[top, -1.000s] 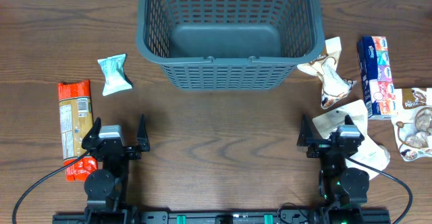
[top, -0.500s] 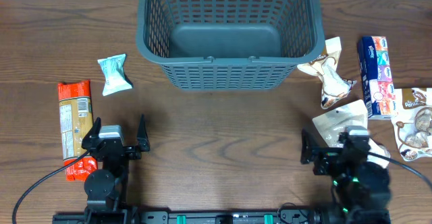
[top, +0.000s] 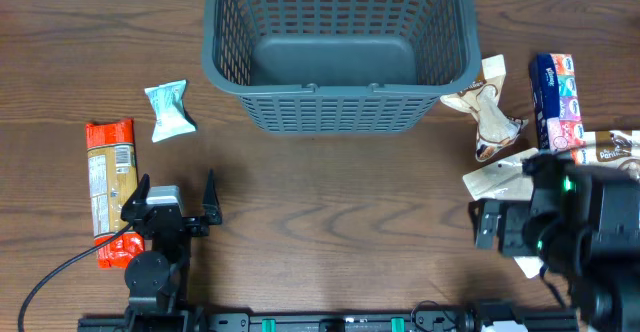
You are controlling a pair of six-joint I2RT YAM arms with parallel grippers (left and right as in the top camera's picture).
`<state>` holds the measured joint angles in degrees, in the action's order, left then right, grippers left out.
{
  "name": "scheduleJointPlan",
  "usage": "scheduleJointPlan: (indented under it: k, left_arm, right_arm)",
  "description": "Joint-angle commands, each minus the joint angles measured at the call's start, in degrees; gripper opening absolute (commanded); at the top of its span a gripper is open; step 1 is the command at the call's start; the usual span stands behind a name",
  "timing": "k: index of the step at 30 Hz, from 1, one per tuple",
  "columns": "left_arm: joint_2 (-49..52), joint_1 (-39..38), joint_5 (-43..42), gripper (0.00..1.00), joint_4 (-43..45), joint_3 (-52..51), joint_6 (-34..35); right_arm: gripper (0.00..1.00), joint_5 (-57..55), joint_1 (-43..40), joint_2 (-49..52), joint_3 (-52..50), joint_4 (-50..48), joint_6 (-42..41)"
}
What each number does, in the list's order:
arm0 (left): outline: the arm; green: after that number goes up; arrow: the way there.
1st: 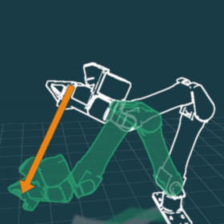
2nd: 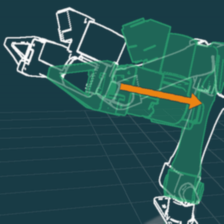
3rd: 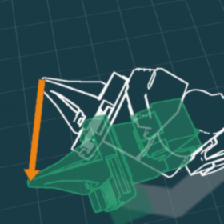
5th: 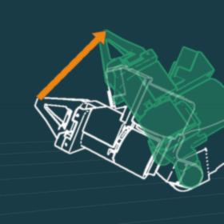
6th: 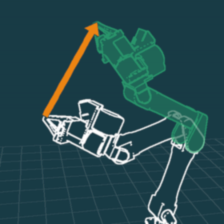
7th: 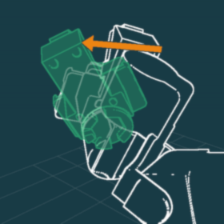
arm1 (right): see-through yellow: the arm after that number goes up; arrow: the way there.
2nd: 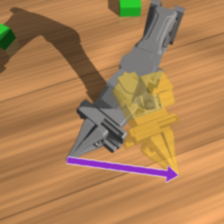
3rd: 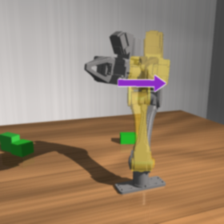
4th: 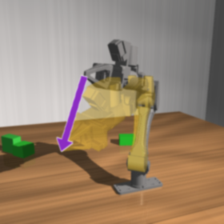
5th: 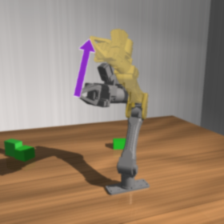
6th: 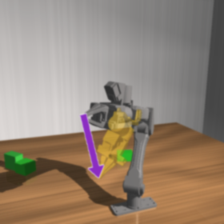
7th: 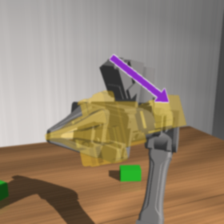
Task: Pack container
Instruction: 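Move the right gripper forward over the clear rice bag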
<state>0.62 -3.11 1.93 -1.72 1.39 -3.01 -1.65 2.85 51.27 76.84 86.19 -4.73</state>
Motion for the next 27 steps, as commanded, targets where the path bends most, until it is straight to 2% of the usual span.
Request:
scheduleJointPlan:
  k: [1, 3, 7, 11, 14, 20, 27]
  left_arm:
    - [-0.4, -0.1, 1.6, 0.99, -2.1, -1.2, -0.3]
    - [-0.4, -0.1, 1.6, 0.99, -2.1, -1.2, -0.3]
    - [-0.4, -0.1, 1.6, 0.99, -2.1, -1.2, -0.3]
    - [-0.4, -0.1, 1.6, 0.99, -2.1, -1.2, -0.3]
    - [-0.4, -0.1, 1.6, 0.99, -2.1, -1.2, -0.4]
    - [-0.4, -0.1, 1.6, 0.99, -2.1, -1.2, -0.4]
    - [-0.4, -0.1, 1.6, 0.99, -2.1, -1.2, -0.4]
  right_arm:
    - [0.99, -8.0, -0.3, 4.9, 5.2, 2.1, 3.8]
    - [0.99, -11.5, -0.3, 6.6, 6.3, 1.2, 3.8]
    - [0.99, -20.2, -0.3, 8.4, 5.2, -0.8, 9.7]
    - [0.99, -13.2, -2.4, 10.6, 1.9, -2.9, 23.5]
    - [0.99, -13.3, -5.1, 12.8, -0.6, -7.5, 29.3]
    - [0.99, -9.7, -11.3, 17.8, -3.7, -17.7, 31.6]
    - [0.99, -3.7, -22.6, 25.6, -12.7, -30.4, 35.6]
